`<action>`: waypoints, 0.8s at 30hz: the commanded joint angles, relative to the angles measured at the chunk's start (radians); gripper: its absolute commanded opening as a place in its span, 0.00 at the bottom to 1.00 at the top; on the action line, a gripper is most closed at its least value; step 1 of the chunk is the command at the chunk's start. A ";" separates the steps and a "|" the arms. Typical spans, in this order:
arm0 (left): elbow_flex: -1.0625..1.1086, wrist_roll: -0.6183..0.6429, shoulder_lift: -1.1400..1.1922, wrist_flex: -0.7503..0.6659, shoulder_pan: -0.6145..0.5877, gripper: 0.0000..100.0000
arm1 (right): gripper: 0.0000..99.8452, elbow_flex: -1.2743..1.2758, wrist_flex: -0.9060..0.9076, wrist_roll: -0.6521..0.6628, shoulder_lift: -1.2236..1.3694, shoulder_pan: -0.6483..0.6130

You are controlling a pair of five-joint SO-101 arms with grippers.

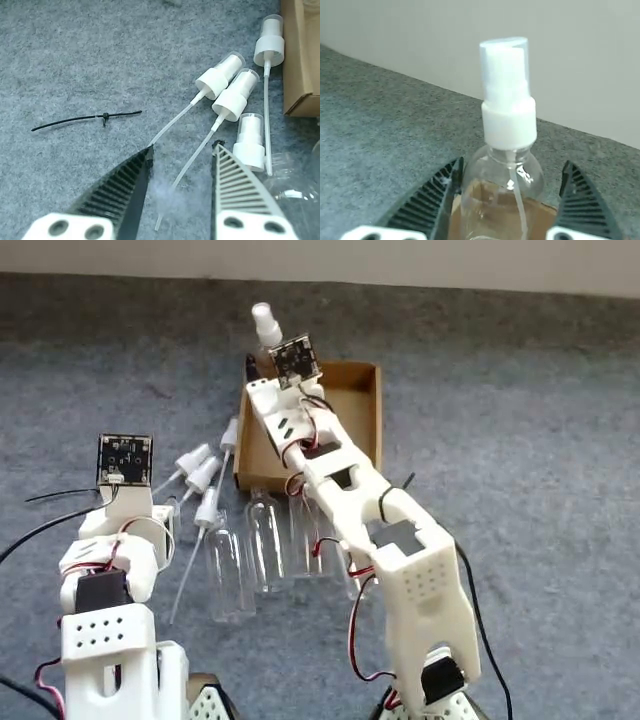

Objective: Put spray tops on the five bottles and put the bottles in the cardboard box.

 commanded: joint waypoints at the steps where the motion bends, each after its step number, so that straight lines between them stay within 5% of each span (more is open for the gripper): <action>1: -0.004 -0.008 -0.013 -0.020 0.019 0.18 | 0.26 -0.061 0.018 -0.006 -0.022 -0.007; 24: -0.004 -0.008 -0.008 -0.020 0.019 0.18 | 0.26 -0.128 0.308 -0.009 -0.278 -0.007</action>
